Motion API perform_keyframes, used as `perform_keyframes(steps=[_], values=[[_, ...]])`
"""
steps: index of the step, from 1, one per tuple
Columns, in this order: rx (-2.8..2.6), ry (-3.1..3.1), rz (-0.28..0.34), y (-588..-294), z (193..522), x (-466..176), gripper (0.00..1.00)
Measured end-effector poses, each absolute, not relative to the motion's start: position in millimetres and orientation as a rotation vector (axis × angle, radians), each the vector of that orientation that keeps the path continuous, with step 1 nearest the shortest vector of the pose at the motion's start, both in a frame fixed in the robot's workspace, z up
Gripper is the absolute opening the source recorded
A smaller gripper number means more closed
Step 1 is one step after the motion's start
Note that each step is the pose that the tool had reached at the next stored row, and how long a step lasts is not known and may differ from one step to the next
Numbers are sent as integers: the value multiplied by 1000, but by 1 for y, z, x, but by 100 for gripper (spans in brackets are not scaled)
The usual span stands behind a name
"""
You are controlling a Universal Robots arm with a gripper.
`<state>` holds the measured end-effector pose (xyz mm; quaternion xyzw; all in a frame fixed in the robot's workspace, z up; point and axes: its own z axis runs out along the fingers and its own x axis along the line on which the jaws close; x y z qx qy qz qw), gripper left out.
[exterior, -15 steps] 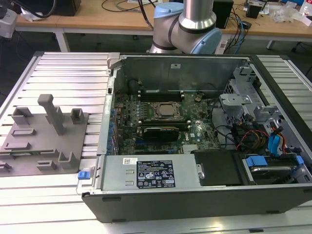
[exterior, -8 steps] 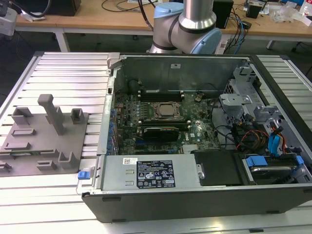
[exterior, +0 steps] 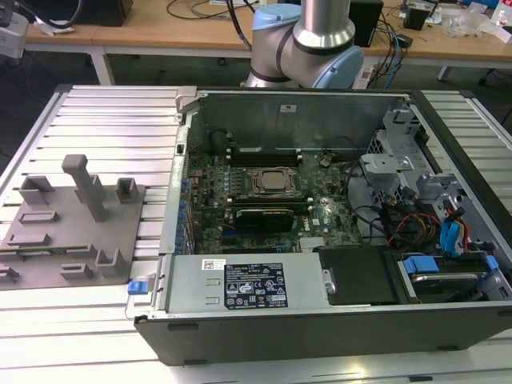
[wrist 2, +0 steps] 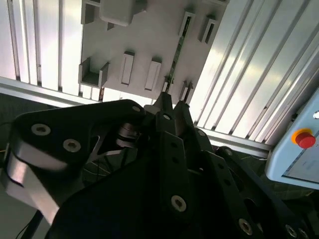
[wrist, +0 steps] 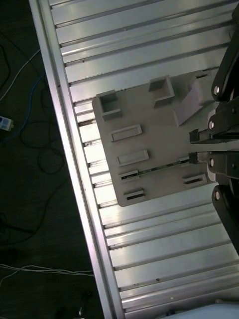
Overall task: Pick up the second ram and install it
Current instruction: 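Pick up the second ram and move it above second insertion slot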
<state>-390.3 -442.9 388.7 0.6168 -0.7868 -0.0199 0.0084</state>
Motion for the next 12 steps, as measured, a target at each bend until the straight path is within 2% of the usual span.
perform_keyframes(steps=[1,2,3,12], values=[[1927,-2459,-62,-443,389,-390,24],[1927,-2459,-62,-443,389,-390,24],[1927,-2459,-62,-443,389,-390,30],[1929,-2458,-62,-443,382,-390,30]])
